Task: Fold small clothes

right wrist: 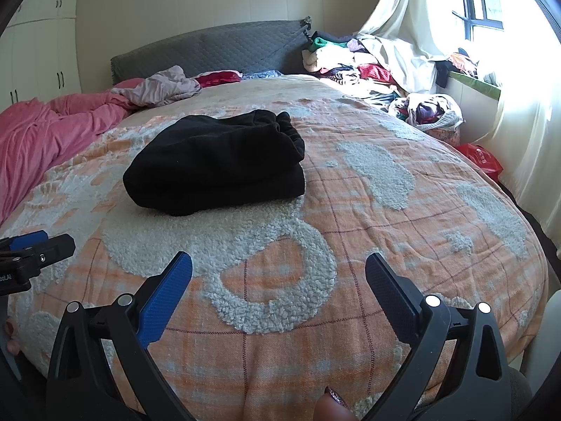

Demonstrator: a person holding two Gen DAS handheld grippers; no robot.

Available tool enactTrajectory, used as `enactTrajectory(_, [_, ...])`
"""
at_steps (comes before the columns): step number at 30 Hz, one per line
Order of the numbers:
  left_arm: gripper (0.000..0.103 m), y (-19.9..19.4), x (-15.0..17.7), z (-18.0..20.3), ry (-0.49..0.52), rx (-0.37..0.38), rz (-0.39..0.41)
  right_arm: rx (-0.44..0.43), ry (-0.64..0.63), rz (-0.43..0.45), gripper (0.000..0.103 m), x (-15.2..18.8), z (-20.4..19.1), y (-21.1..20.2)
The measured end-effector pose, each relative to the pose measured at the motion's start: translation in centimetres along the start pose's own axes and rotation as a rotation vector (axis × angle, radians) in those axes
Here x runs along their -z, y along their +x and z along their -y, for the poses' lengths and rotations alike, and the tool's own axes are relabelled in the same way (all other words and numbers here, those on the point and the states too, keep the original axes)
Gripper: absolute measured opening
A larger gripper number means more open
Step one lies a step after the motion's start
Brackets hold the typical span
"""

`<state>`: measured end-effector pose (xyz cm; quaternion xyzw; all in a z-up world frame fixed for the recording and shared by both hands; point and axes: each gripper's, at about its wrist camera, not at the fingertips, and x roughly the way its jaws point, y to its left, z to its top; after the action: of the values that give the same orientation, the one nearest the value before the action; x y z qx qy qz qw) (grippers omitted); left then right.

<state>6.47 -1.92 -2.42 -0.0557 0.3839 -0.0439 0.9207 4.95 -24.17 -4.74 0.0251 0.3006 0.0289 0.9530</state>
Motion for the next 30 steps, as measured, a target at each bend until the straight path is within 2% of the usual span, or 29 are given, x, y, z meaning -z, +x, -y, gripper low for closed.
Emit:
enactTrajectory(15, [0.094,0.22,0.08,-0.17,-0.021,0.029,-0.018,0.01,0.003,-0.007,0.098,0.31,0.13,0.38])
enactTrajectory(20, [0.094,0.29,0.06,-0.13,-0.02,-0.003,-0.017,0.014,0.002,-0.008,0.098,0.34,0.16,0.43])
enactTrajectory(24, [0.094,0.26,0.0,-0.41,-0.038,0.002,-0.02,0.019,0.004,-0.008,0.099,0.39,0.25,0.34])
enactTrajectory(30, [0.094,-0.6,-0.19,-0.81,-0.029,-0.022,0.023,0.031,0.021,0.002,0.098,0.22,0.44,0.09])
